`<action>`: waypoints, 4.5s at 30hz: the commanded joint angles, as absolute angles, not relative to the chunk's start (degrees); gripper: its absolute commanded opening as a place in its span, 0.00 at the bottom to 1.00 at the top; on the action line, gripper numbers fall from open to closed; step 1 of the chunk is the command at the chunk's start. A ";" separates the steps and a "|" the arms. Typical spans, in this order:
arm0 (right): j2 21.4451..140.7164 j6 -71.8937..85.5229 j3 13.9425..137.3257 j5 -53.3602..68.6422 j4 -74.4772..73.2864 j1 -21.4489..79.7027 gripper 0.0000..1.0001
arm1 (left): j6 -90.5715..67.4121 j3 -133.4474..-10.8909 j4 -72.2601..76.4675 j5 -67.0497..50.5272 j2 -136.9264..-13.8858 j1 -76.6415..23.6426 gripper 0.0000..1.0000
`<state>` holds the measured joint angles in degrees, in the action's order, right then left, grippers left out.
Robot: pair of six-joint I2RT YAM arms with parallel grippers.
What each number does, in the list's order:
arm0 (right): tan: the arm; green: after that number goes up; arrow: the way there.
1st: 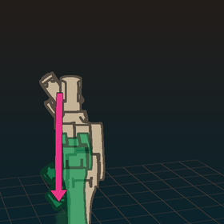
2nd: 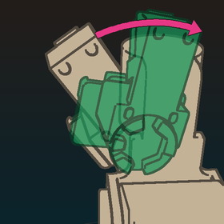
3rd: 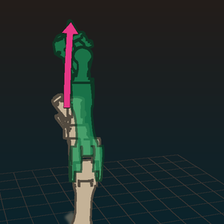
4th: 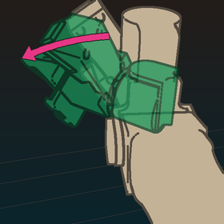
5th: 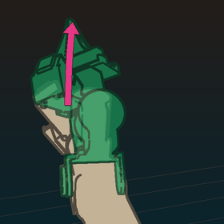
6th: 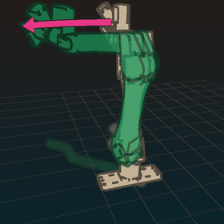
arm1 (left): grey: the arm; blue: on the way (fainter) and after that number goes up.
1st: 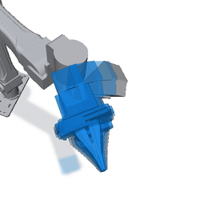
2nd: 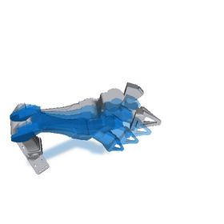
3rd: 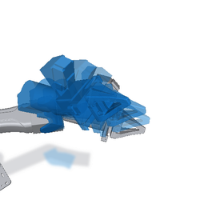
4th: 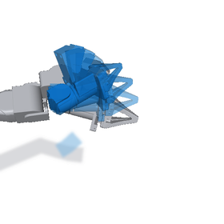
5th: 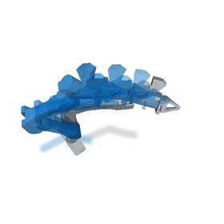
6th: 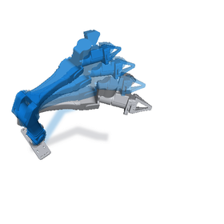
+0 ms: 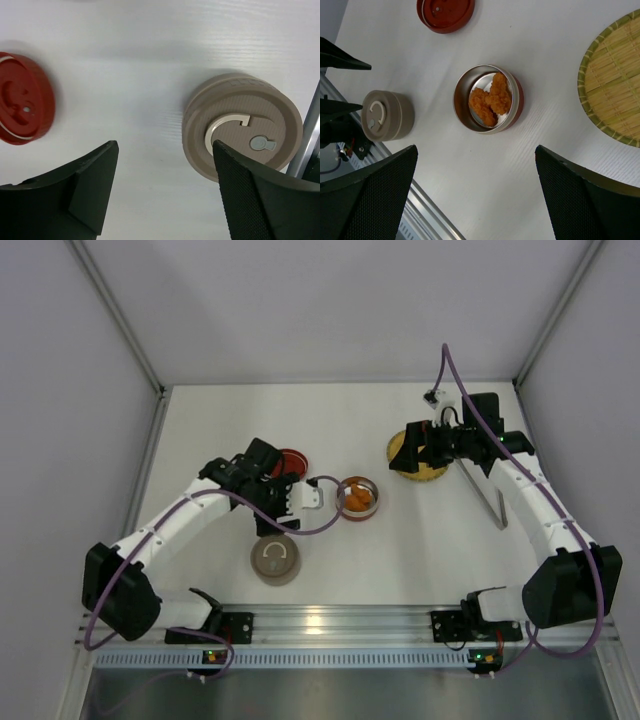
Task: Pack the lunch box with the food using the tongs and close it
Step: Move the packing box to the center of the board, then pick up the box lid from the center of the board.
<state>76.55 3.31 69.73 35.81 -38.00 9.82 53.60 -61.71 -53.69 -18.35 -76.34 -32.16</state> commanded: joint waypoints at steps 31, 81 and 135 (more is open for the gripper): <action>81.12 0.44 68.47 36.47 -36.65 8.88 0.99 | 87.88 -50.54 -9.23 -33.31 -86.66 -16.08 0.85; 83.50 0.62 67.15 36.91 -34.72 9.05 0.99 | 90.54 -34.10 22.59 -23.47 -88.07 -16.08 0.13; 94.04 34.89 51.94 33.40 83.93 30.76 0.67 | 36.48 -75.85 -15.12 -5.54 -66.62 -32.78 0.00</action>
<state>93.19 34.39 48.95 33.01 69.30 29.41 39.51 -73.21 -16.73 -6.11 -68.34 -32.42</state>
